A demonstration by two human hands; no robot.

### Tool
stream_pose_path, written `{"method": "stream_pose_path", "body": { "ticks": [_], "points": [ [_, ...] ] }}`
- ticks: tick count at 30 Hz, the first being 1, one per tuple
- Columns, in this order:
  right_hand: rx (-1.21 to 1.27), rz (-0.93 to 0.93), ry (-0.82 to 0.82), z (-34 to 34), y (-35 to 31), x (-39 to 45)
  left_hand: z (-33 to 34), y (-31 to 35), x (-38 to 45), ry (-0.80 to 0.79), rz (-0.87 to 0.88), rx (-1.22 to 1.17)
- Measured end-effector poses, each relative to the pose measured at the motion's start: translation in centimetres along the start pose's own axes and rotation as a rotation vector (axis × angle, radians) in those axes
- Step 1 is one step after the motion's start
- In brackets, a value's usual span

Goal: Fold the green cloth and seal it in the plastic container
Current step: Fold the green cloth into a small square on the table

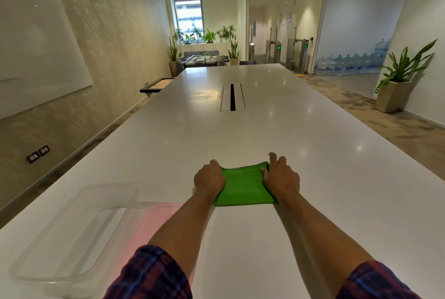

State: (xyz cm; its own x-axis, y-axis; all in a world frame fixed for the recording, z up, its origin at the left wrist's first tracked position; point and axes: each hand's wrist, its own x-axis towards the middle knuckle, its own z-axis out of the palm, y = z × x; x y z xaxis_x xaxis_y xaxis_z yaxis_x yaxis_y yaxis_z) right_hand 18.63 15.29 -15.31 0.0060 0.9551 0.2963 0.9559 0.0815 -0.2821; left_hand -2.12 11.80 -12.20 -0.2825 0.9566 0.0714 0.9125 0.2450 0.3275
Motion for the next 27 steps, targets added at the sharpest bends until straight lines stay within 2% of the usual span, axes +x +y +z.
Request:
{"method": "stream_pose_path", "body": {
  "ticks": [3, 5, 10, 13, 16, 20, 22, 24, 27],
  "points": [
    [-0.071, -0.15, 0.037, 0.2, 0.3, 0.2, 0.1, -0.2, 0.2, 0.034, 0.052, 0.074],
    [-0.103, -0.212, -0.022, 0.3, 0.4, 0.6, 0.2, -0.5, 0.2, 0.018, 0.053, 0.119],
    [0.025, -0.107, -0.168, 0.7, 1.3, 0.8, 0.3, -0.7, -0.1, 0.01, 0.028, 0.271],
    [0.031, -0.1, -0.188, 0.8, 1.3, 0.7, 0.3, -0.7, -0.3, 0.176, 0.209, 0.363],
    [0.069, -0.022, -0.108, 0.6, 1.1, 0.4, 0.2, -0.4, -0.8, 0.28, 0.453, 0.258],
    [-0.037, -0.046, 0.14, 0.2, 0.6, -0.7, 0.1, 0.4, -1.4, 0.329, 0.527, 0.104],
    [-0.003, 0.023, 0.146, -0.2, 0.3, -1.3, 0.3, 0.5, -1.7, 0.257, 0.486, 0.078],
    [0.042, 0.133, 0.089, -0.4, 0.3, -1.8, 0.9, 0.2, -2.0, 0.108, 0.397, 0.116],
    [0.032, 0.176, 0.052, -0.5, 0.8, -2.3, 2.1, -0.9, -2.5, -0.132, 0.267, 0.15]
  ]
}}
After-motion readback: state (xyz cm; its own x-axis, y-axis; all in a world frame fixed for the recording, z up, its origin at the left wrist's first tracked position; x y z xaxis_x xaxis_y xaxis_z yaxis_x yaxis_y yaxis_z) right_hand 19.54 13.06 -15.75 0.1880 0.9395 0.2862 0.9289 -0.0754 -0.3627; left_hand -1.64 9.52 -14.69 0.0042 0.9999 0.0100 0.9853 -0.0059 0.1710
